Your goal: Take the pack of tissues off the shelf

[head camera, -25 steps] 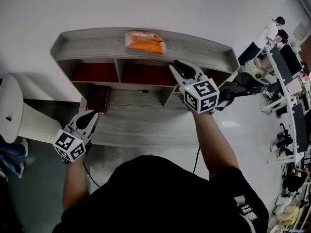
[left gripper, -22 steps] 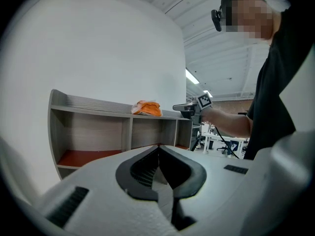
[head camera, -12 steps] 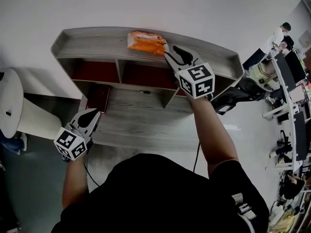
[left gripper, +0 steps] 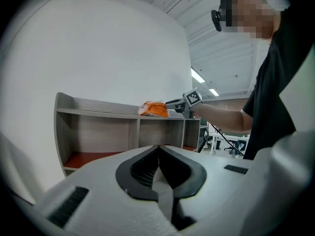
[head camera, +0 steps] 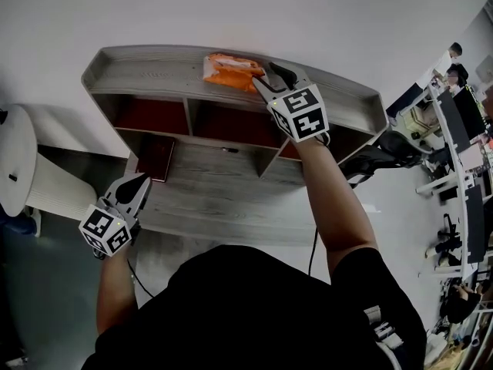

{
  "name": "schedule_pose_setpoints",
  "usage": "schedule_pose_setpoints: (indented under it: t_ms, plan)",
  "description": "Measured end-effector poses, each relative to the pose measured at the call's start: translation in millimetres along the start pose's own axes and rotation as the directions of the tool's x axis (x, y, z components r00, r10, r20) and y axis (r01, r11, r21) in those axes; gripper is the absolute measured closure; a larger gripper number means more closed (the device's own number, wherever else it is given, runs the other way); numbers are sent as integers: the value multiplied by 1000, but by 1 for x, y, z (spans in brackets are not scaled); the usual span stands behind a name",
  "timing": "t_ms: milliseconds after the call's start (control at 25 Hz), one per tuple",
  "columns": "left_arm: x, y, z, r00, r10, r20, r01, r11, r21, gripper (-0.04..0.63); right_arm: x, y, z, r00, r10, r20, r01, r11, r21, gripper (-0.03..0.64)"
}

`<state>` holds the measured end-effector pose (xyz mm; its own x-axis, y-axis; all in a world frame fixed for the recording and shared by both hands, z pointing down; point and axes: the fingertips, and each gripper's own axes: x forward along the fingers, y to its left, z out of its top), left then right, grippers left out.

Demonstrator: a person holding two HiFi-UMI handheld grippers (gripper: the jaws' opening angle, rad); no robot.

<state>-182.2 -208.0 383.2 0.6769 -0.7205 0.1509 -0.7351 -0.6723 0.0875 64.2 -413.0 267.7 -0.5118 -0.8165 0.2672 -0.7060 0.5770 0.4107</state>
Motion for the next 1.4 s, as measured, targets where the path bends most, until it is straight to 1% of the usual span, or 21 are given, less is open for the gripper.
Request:
schedule_pose_setpoints:
  t_ms: [80,280,600,920,1240,1400]
  plan:
    - [1,-1,-1,1000,-4,-4,4,1000,8,577,7,-2,-6,1000,5,-22,-5,1000,1,403]
    - [0,0,-4,1000,7,-12,-7,1000,-3,577,19,0,-13,998,34,-50,-34,999,-5,390]
    - [-1,1,-12,1000,11,-28,-11,1000,-15,577,27,0,4,998,62,-18,-62,998,-26,385]
    - [-4,1,-18,999,14,-47,-15,1000,-20,577,34,2,8,997,75,-12,-75,996,-42,385]
    - [-8,1,-19,999,29,-45,-30,999,-27,577,42,5,7,996,90,-16,-91,995,-41,385]
    - [-9,-1,-21,998,29,-48,-31,999,-33,577,44,7,5,996,87,-22,-88,995,-45,404]
